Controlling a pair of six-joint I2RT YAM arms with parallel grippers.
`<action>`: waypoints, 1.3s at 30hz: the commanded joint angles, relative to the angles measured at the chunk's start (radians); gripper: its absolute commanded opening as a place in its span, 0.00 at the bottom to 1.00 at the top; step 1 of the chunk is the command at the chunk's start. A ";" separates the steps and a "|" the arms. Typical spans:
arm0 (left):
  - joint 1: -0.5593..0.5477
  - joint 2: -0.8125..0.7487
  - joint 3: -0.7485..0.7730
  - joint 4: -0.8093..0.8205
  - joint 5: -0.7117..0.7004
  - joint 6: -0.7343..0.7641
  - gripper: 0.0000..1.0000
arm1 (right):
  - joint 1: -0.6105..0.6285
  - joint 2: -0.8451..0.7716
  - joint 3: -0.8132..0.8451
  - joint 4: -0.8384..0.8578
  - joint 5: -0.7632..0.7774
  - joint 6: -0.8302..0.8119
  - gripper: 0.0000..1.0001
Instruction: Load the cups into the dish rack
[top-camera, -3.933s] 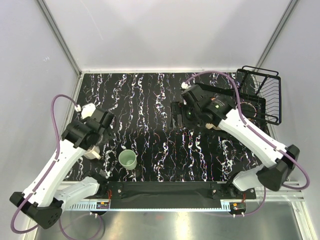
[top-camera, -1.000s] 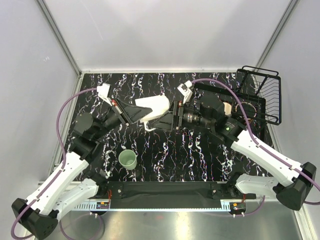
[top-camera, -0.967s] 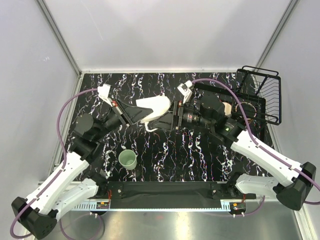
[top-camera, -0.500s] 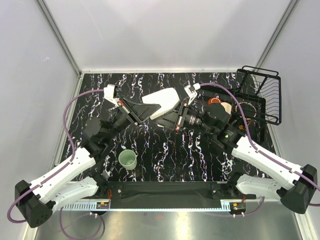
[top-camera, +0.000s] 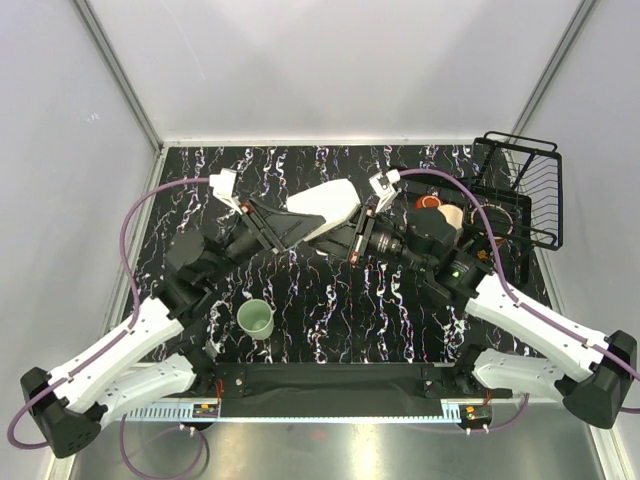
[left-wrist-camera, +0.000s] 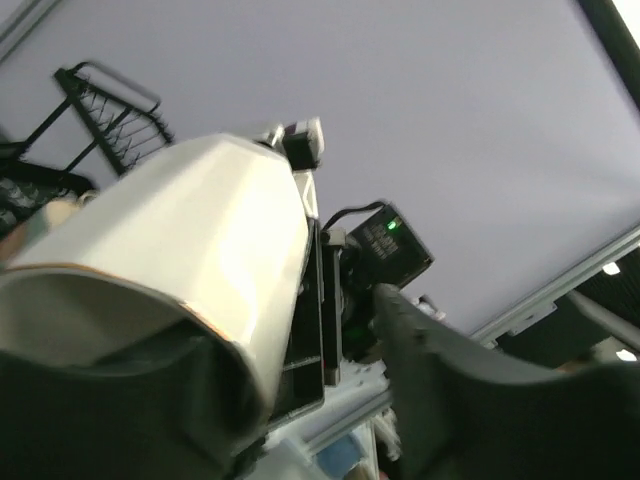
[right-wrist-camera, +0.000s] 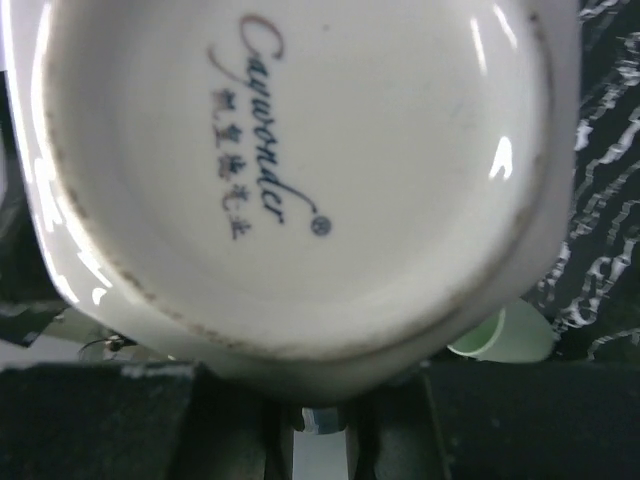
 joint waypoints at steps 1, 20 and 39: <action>-0.016 -0.068 0.094 -0.285 -0.045 0.158 0.72 | 0.001 0.004 0.072 -0.122 0.162 -0.078 0.00; -0.016 -0.322 0.177 -1.033 -0.583 0.355 0.84 | -0.231 0.444 0.498 -0.782 0.832 -0.283 0.00; -0.016 -0.306 0.153 -1.085 -0.494 0.467 0.84 | -0.427 0.831 0.669 -0.656 0.973 -0.375 0.00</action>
